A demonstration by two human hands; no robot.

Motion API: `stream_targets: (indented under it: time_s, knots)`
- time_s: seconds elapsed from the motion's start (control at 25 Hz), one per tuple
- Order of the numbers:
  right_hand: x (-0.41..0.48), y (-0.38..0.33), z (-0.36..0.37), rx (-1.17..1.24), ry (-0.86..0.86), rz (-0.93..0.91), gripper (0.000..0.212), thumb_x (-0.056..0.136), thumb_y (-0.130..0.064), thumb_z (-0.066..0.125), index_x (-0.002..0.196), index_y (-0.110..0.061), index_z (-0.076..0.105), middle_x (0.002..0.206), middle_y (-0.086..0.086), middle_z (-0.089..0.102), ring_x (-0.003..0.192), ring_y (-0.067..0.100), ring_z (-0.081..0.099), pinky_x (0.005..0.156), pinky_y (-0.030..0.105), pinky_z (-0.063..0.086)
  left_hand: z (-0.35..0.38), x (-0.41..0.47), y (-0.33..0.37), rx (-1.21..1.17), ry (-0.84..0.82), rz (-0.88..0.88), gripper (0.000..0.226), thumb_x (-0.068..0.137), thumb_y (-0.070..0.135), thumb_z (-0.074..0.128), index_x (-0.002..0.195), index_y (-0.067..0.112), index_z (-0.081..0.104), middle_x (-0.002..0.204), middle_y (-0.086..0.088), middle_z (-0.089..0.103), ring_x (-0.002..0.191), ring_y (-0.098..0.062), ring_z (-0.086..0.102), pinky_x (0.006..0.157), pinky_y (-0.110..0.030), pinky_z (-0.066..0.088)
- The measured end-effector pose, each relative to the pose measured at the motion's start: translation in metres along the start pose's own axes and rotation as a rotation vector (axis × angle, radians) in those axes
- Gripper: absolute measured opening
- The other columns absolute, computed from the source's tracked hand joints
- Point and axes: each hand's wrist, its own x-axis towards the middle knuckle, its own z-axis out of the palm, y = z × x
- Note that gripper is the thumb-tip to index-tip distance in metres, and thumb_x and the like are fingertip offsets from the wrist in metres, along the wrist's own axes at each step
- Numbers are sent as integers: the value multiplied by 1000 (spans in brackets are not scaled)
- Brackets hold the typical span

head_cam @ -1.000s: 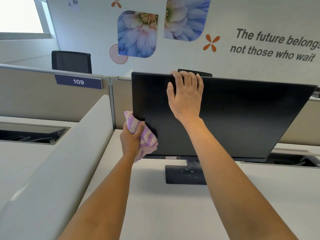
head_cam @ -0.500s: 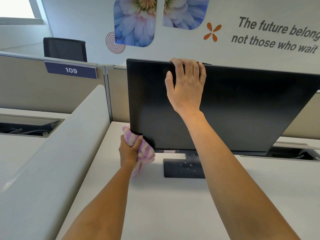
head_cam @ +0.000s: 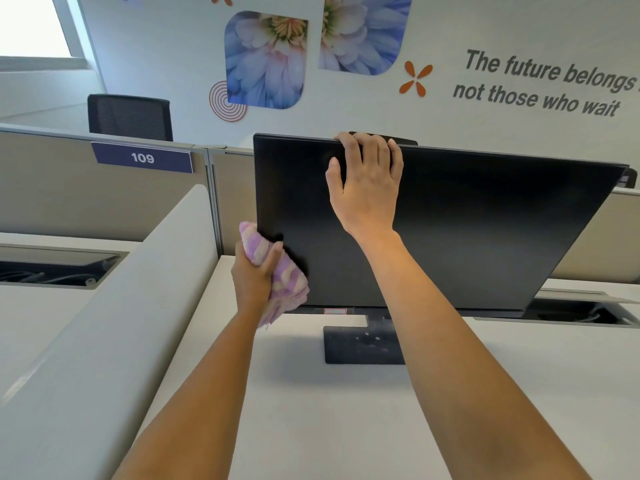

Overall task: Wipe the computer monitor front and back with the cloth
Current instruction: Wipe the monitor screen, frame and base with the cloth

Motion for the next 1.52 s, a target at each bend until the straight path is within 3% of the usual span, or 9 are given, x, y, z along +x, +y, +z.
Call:
stream_targets:
  time_s: [0.36,0.64,0.84,1.0,1.08,1.16,1.28,1.36,1.52]
  knots:
    - [0,3,-3,-4,-53,-16,42,93,-35,34,126,-18,52,122,6,54,118,26,47,111,42,22,3,39,101,-30,107,241,42,82,48,64,108,22,46,97,6,56,82,-3,56,72,-12,44]
    - [5,11,-19,67,-226,-78,47,96,-36,31,140,-21,42,136,2,47,130,20,38,116,38,12,1,30,149,-106,306,456,61,81,48,64,124,8,46,115,-3,59,103,-15,57,91,-24,48]
    - [0,24,-53,305,-284,-36,50,101,-31,33,149,-18,27,153,2,33,142,16,25,117,30,9,7,-23,140,-79,213,515,57,82,40,65,123,4,47,115,-7,59,104,-14,55,90,-18,44]
    - [-59,17,-75,812,-296,244,51,98,-37,41,146,-25,29,152,-4,32,137,9,32,113,26,24,21,-62,120,-315,-13,341,66,80,59,55,124,13,41,103,6,57,92,4,60,79,-11,49]
    - [-91,13,-81,1039,-349,451,50,93,-42,46,139,-31,30,147,-5,35,131,10,41,108,30,38,31,-73,108,-381,-101,212,64,80,65,50,125,21,37,106,0,58,94,-8,64,79,-19,55]
    - [-113,13,-85,1180,-381,633,42,96,-38,48,134,-31,31,140,-3,43,121,13,51,100,34,48,42,-86,97,-380,-161,131,49,89,48,49,126,18,37,109,-6,58,92,-16,65,76,-21,56]
    - [-137,22,-88,1275,-594,889,50,94,-45,44,137,-22,33,135,4,51,114,18,58,97,38,51,53,-107,86,-412,-217,40,35,93,35,47,123,18,40,106,-5,58,90,-18,65,74,-20,55]
    - [-154,34,-90,1257,-753,918,73,80,-62,46,141,-25,32,135,1,53,114,17,59,97,37,51,58,-119,80,-430,-238,-13,34,92,38,46,121,21,40,105,-3,59,92,-19,65,74,-22,56]
    - [-179,54,-89,1309,-826,952,80,77,-65,58,144,-35,28,135,-7,52,117,16,58,97,38,51,74,-143,62,-346,-344,-136,44,94,48,35,131,24,35,116,-1,57,101,-17,63,77,-24,56]
